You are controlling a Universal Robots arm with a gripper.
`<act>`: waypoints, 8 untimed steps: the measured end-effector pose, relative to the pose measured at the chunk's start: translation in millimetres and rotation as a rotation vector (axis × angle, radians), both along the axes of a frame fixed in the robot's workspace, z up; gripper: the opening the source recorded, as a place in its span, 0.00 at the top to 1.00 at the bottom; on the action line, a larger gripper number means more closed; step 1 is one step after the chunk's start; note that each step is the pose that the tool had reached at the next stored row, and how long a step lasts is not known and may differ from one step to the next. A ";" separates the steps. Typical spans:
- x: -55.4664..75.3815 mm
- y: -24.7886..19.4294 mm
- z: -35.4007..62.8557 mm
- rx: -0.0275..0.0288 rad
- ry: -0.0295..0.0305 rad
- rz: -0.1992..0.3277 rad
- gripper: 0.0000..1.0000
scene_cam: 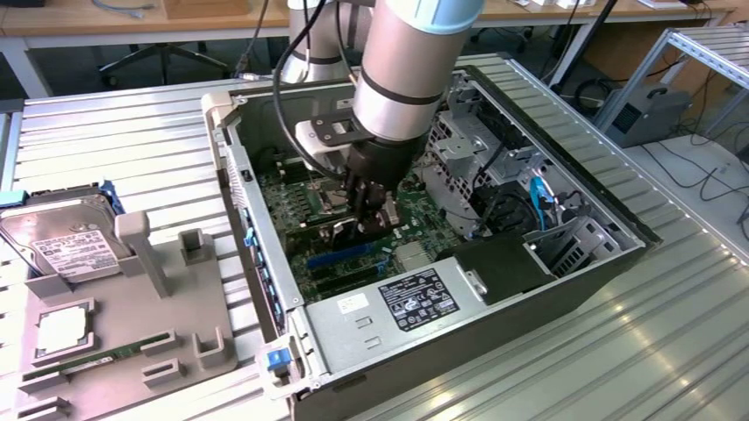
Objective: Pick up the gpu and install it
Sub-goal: 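Insert the gpu into the slot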
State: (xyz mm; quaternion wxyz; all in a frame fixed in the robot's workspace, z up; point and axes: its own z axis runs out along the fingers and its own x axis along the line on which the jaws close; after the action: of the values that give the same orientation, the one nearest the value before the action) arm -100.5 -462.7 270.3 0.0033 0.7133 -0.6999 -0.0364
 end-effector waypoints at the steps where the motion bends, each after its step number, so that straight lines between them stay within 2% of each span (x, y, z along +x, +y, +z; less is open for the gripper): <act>1: 0.0 0.0 0.0 -0.0002 0.0000 0.000 0.73; 5: 2.9 0.1 0.0 -0.0005 0.0000 0.004 0.73; 8: 13.7 0.0 0.1 -0.0006 0.0000 0.013 0.73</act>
State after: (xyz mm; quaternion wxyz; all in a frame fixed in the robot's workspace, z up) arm -86.8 -462.6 270.4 0.0038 0.7178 -0.6953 -0.0361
